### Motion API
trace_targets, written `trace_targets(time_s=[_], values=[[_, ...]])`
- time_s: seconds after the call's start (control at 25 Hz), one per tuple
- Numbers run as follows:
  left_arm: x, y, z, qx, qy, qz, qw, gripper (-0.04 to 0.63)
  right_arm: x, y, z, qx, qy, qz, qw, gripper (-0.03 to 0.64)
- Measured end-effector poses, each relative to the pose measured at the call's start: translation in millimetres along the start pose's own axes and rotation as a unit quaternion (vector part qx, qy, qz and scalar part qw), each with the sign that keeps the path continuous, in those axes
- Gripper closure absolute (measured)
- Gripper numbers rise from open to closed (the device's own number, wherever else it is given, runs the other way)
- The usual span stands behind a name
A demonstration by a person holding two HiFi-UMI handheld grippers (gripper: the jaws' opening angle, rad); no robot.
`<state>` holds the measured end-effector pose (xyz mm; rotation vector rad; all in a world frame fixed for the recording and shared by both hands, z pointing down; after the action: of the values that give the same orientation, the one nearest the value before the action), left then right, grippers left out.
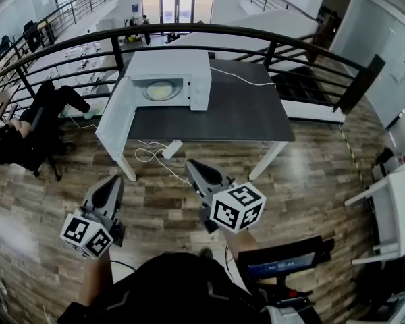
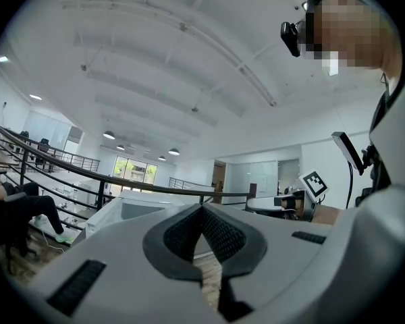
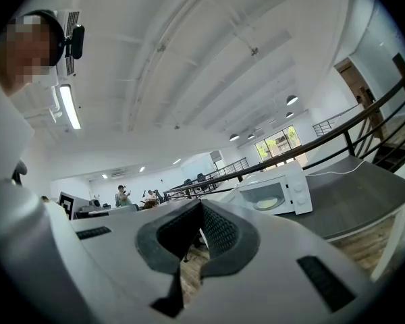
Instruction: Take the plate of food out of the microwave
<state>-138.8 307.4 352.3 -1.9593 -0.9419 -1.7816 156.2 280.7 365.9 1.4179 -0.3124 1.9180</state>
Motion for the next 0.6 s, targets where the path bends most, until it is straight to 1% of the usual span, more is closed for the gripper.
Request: trace_targets(time_s=[0.2,0.4,0.6], values=[[-1.6,-4.7,-16.1,0.014,-0.001,0.000,0.9999,0.594,-0.5,9.8,-14.4,0.007,-0.004,0.005,1.000,0.617],[0.7,-5.0,-31.5,0.039,0.009,-0.002,0.9992,0.593,6.8,17.7,-21.5,0.032,0.001,0.008,0.999,0.617],[10.2,-0.6,-46.1,0.056,0.002,-0.013,0.9984,0.592,16.7,24.3,-24.0,0.049,0.009,0.007,0.999,0.617]])
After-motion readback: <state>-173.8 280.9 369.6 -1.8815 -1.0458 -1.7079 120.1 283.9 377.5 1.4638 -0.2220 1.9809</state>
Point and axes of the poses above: the fingertips, and each gripper's own axes: y forward along the fingers, z to its right, x out of its underside, the point moved 10 cm from there along -y, backward along the fingers, and after that the axes turned 11 degrees about -z, right-handed, at the moved point
